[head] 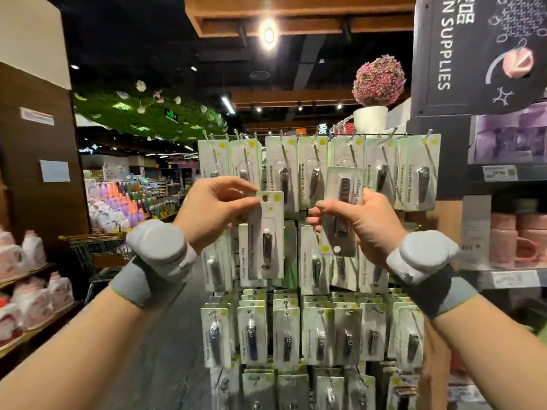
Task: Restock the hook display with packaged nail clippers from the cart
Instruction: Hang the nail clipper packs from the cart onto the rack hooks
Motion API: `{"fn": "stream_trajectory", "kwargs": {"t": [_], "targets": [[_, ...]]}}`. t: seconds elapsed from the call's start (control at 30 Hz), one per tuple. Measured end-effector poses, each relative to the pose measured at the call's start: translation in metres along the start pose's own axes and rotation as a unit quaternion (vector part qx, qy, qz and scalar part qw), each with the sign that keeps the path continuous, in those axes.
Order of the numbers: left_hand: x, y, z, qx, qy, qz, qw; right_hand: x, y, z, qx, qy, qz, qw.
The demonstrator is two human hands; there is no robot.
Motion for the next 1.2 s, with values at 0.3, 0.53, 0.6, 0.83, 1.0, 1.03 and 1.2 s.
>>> {"fn": "stream_trajectory", "kwargs": {"t": [0.3, 0.53, 0.6, 0.83, 1.0, 1.03, 1.2], "targets": [[-0.034, 0.064, 0.032, 0.045, 0.068, -0.131, 0.988, 0.020, -0.065, -0.011, -0.082, -0.018, 0.057, 0.995], [-0.063, 0.073, 0.028, 0.053, 0.088, -0.143, 0.984, 0.048, -0.111, -0.031, -0.097, -0.063, 0.097, 0.989], [-0.067, 0.072, 0.024, 0.055, 0.088, -0.136, 0.985, 0.055, -0.118, -0.036, -0.107, -0.065, 0.099, 0.987], [-0.078, 0.063, 0.015, 0.033, 0.102, -0.188, 0.976, 0.066, -0.118, -0.043, -0.075, -0.050, 0.149, 0.985], [-0.086, 0.061, 0.015, 0.031, 0.117, -0.164, 0.979, 0.063, -0.117, -0.044, -0.091, -0.036, 0.130, 0.987], [-0.086, 0.061, 0.015, 0.031, 0.116, -0.166, 0.979, 0.062, -0.116, -0.044, -0.099, -0.035, 0.118, 0.987], [-0.064, 0.062, 0.015, 0.085, 0.049, -0.335, 0.937, 0.056, -0.115, -0.035, -0.146, -0.089, -0.089, 0.981]]}}
Point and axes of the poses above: each hand's wrist, its own z-axis away from the middle knuckle, its own y-axis out of the back of the hand, x = y × z, the point moved 4 cm from there along -z, towards the middle knuckle, and after that the axes turned 13 degrees about -x, right-handed, at the moved point
